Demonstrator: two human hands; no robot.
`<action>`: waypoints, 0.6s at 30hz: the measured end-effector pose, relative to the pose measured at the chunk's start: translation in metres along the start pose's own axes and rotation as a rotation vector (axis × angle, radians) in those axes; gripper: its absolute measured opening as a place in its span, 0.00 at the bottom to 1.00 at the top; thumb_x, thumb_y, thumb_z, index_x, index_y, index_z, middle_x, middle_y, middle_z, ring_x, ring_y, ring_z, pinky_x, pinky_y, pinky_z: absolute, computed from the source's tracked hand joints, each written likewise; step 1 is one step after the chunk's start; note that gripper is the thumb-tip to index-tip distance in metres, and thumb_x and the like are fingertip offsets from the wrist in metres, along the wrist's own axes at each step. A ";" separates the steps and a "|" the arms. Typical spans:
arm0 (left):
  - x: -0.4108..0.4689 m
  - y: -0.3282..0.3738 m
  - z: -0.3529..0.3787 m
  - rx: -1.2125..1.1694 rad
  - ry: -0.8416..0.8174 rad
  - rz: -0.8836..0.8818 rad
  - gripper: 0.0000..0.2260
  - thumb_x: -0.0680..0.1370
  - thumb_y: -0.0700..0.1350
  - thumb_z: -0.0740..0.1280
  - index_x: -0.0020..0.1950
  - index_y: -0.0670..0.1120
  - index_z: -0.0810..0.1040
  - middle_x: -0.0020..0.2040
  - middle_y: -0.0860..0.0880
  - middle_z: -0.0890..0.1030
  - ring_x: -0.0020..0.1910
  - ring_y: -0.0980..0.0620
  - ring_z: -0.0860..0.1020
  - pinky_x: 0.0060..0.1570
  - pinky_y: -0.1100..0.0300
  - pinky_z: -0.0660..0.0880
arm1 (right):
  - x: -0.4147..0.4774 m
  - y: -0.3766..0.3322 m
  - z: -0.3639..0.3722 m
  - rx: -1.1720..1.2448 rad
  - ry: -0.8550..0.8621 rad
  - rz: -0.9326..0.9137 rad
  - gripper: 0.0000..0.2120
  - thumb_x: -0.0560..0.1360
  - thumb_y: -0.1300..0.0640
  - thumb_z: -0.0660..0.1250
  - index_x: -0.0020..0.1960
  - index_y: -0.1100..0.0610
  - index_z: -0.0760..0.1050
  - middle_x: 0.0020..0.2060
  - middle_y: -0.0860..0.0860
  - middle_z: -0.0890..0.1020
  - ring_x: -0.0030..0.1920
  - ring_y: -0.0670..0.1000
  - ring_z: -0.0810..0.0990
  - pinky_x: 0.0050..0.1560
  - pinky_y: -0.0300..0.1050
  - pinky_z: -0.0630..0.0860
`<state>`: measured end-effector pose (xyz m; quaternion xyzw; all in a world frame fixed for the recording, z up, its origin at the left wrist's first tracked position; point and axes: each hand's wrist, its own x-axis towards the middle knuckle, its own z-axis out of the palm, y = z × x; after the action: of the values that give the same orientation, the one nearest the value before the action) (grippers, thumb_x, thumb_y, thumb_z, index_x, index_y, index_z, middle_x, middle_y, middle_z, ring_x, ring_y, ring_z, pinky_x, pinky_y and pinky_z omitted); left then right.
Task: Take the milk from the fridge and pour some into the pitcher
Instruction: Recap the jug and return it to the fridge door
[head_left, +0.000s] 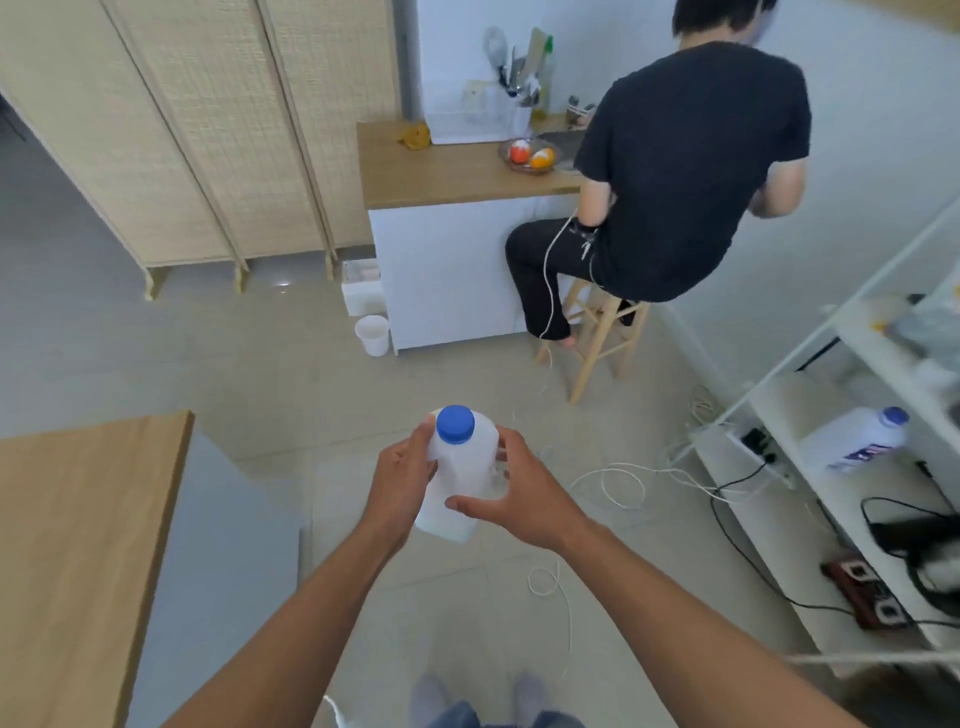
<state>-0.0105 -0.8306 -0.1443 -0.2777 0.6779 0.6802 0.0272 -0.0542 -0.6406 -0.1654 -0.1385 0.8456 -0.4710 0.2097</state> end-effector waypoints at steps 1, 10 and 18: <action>0.004 0.001 0.008 0.012 -0.044 -0.001 0.25 0.87 0.62 0.64 0.50 0.42 0.88 0.37 0.53 0.82 0.38 0.52 0.79 0.45 0.57 0.75 | -0.005 0.005 -0.005 0.004 0.029 0.019 0.51 0.65 0.32 0.86 0.80 0.39 0.63 0.72 0.33 0.74 0.73 0.39 0.74 0.70 0.44 0.75; 0.004 0.014 0.100 0.120 -0.336 0.027 0.21 0.89 0.58 0.62 0.50 0.48 0.89 0.37 0.55 0.85 0.33 0.58 0.81 0.40 0.59 0.75 | -0.057 0.052 -0.057 0.060 0.290 0.167 0.52 0.64 0.30 0.85 0.80 0.39 0.63 0.72 0.35 0.75 0.72 0.38 0.74 0.70 0.44 0.76; -0.017 0.020 0.201 0.192 -0.483 0.035 0.21 0.87 0.61 0.64 0.41 0.50 0.82 0.32 0.57 0.76 0.32 0.57 0.75 0.42 0.56 0.70 | -0.119 0.093 -0.118 0.081 0.480 0.258 0.53 0.63 0.27 0.84 0.80 0.39 0.63 0.72 0.35 0.75 0.72 0.39 0.74 0.72 0.47 0.76</action>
<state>-0.0730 -0.6377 -0.1340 -0.0915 0.7179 0.6596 0.2028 -0.0111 -0.4537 -0.1627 0.0944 0.8622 -0.4932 0.0669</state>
